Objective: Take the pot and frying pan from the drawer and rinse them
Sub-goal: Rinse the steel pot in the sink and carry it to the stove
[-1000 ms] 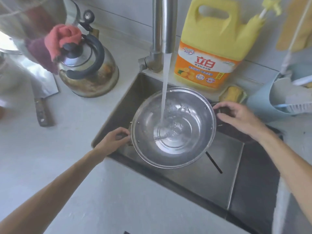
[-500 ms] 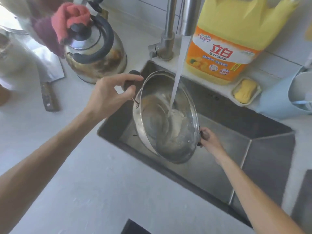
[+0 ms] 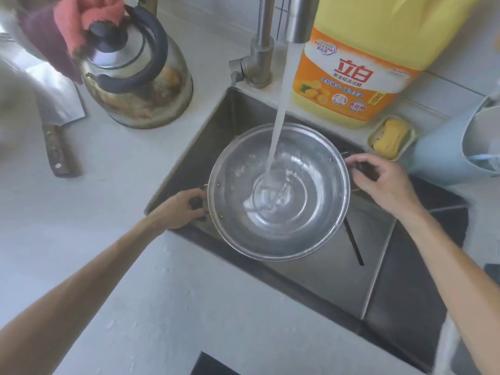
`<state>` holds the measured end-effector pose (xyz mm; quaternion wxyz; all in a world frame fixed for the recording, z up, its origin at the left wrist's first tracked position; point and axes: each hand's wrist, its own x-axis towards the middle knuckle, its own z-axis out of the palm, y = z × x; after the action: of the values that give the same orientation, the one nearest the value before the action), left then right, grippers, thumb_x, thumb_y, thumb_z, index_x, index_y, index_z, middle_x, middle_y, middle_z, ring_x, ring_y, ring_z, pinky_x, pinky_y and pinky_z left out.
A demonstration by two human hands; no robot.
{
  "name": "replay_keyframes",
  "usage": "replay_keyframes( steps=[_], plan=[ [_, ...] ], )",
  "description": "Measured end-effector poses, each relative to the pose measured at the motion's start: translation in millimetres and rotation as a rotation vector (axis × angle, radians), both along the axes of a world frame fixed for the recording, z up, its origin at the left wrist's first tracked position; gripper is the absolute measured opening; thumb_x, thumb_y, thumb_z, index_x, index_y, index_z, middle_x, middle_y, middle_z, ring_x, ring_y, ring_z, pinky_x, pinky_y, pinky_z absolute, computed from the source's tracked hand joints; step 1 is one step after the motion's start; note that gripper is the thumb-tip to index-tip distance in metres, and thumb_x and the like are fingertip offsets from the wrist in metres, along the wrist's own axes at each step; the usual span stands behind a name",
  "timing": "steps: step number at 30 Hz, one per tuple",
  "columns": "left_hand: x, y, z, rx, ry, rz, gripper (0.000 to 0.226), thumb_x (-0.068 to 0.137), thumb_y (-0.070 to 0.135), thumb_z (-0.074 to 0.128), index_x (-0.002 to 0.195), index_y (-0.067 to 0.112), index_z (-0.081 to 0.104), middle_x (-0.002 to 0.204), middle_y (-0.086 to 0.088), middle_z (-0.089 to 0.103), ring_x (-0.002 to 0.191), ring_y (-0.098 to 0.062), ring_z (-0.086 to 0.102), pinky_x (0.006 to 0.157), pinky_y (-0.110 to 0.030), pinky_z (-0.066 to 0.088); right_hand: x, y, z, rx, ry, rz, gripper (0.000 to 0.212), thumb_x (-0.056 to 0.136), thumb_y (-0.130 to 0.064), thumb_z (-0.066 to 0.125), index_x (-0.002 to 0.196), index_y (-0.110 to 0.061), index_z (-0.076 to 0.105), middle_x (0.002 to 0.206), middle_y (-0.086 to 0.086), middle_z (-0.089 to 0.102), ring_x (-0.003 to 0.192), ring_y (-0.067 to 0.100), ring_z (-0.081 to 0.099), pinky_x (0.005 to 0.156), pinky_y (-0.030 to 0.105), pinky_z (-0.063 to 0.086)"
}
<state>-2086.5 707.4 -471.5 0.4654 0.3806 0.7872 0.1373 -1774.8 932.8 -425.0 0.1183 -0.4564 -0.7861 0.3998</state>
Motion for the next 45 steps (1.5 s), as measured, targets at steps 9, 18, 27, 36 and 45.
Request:
replay_keyframes(
  steps=[9, 18, 27, 36, 45],
  plan=[
    [4, 7, 36, 0.598, 0.537, 0.043, 0.027, 0.080, 0.011, 0.058, 0.102, 0.022, 0.069, 0.076, -0.006, 0.062, 0.070, -0.013, 0.049, 0.071, -0.027, 0.041, 12, -39, -55, 0.008, 0.159, -0.282, 0.024, 0.080, 0.003, 0.062, 0.085, -0.020, 0.057, 0.080, -0.014, 0.059, 0.069, -0.008, 0.050, 0.068, 0.006, 0.040],
    [13, 25, 96, 0.624, 0.458, 0.132, 0.027, 0.075, 0.027, 0.059, 0.095, 0.039, 0.070, 0.065, 0.028, 0.058, 0.065, 0.009, 0.052, 0.067, 0.001, 0.034, -15, -62, -134, -0.498, 0.053, -0.113, 0.023, 0.083, 0.002, 0.061, 0.096, -0.017, 0.064, 0.104, 0.006, 0.067, 0.083, 0.006, 0.062, 0.071, 0.017, 0.048],
    [-4, -6, 21, 0.040, 0.345, 0.029, 0.009, 0.074, 0.033, 0.056, 0.081, 0.038, 0.059, 0.059, 0.010, 0.068, 0.069, -0.015, 0.064, 0.065, -0.031, 0.050, 7, -15, -45, -0.046, -0.229, 0.014, 0.029, 0.085, -0.012, 0.060, 0.112, -0.019, 0.066, 0.105, -0.010, 0.062, 0.099, 0.005, 0.055, 0.090, 0.022, 0.038],
    [26, 17, -10, 0.309, 0.259, 0.335, 0.010, 0.084, 0.024, 0.057, 0.085, 0.034, 0.055, 0.077, 0.003, 0.064, 0.077, -0.021, 0.058, 0.076, -0.037, 0.047, 20, -17, 1, 0.523, 0.176, -0.070, 0.010, 0.080, -0.004, 0.062, 0.086, -0.004, 0.070, 0.078, -0.022, 0.047, 0.067, -0.002, 0.046, 0.063, 0.009, 0.033],
    [9, 26, 65, 0.628, 0.407, 0.167, 0.028, 0.085, 0.023, 0.055, 0.098, 0.045, 0.066, 0.075, 0.034, 0.058, 0.079, 0.009, 0.050, 0.078, -0.003, 0.035, 12, -64, -98, -0.283, 0.280, -0.430, 0.021, 0.083, 0.005, 0.060, 0.084, -0.017, 0.062, 0.067, -0.020, 0.067, 0.058, -0.003, 0.057, 0.056, 0.014, 0.046]
  ],
)
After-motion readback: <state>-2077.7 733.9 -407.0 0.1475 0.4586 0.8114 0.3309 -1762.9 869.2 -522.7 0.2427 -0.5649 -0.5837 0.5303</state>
